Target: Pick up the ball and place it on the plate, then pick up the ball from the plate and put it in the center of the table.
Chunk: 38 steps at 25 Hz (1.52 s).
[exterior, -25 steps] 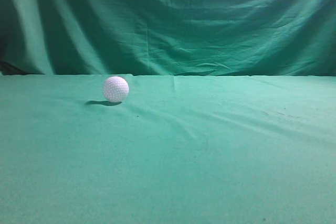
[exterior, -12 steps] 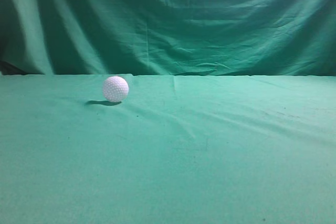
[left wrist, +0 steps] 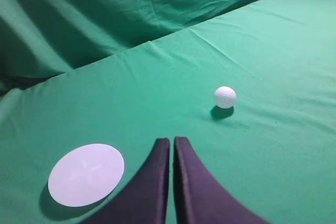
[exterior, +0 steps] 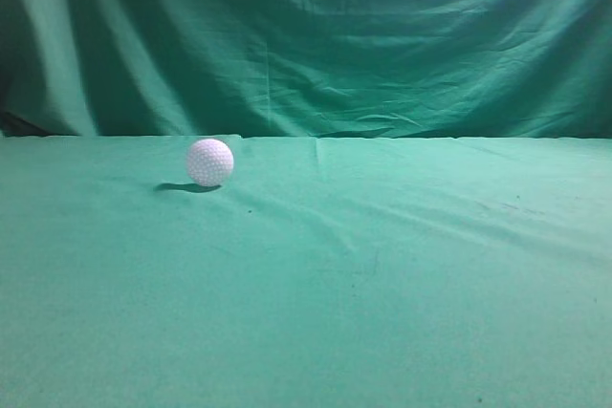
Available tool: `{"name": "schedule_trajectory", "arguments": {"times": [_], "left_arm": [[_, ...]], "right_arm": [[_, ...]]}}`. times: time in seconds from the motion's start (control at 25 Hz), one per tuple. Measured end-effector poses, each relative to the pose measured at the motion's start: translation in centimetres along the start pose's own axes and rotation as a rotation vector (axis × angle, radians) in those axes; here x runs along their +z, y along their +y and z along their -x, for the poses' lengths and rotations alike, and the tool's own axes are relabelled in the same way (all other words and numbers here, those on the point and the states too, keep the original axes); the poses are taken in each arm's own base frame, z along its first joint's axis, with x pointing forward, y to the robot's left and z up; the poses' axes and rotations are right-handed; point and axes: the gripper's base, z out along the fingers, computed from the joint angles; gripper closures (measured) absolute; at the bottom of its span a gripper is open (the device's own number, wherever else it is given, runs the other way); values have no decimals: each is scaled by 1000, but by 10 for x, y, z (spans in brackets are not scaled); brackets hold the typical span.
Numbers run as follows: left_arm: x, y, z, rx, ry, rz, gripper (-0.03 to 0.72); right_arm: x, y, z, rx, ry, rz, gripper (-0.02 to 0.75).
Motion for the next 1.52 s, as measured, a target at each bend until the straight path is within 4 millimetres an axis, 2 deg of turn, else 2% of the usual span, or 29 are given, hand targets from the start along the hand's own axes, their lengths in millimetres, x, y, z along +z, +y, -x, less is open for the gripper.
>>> {"name": "schedule_trajectory", "arguments": {"times": [0.24,0.4,0.52,0.6,0.84,1.36,1.52], "left_arm": [[14,0,-17,-49,-9,16,688],[22,-1,-31,-75,4,23,688],[23,-1,-33,-76,8,22,688],[23,-1,-33,-76,8,22,688],[23,-1,-33,-76,8,22,688],[23,-1,-33,-76,8,22,688],[23,-1,-33,-76,8,22,688]], "right_arm": [[-9,3,-52,21,-83,-6,738],[2,4,-79,32,-76,-7,738],[12,4,-92,38,-61,-7,738],[15,4,-94,48,-80,-9,738],[15,3,-85,60,-201,-15,738],[16,4,-92,65,-122,-11,738],[11,-2,-91,54,-159,-85,738]]}}
